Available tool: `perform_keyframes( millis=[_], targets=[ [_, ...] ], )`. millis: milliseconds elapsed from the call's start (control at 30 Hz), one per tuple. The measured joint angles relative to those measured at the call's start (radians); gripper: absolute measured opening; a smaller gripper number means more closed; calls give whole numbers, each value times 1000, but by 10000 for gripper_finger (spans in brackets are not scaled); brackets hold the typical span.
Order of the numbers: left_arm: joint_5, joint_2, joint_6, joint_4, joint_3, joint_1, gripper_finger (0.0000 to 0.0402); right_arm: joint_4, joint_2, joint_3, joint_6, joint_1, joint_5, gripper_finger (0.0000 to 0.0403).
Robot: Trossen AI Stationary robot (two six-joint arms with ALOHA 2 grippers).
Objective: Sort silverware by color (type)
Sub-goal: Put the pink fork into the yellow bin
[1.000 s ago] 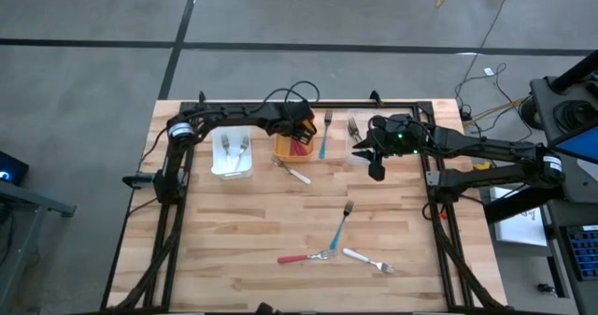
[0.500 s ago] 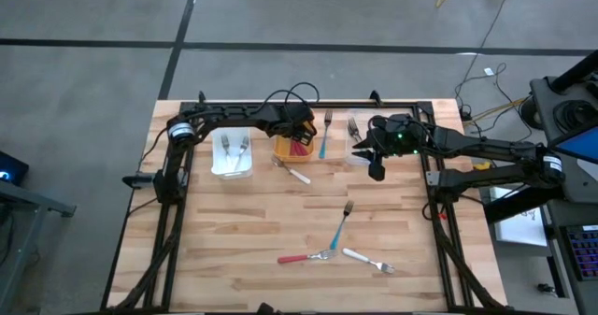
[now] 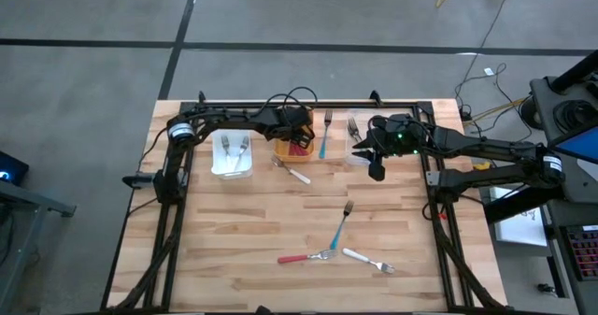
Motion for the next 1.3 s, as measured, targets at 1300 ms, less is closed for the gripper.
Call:
perform_keyframes(
  millis=[1300],
  targets=[
    [65, -53, 54, -110, 86, -42, 17, -2, 1, 0, 0, 0, 0, 79]
  ],
)
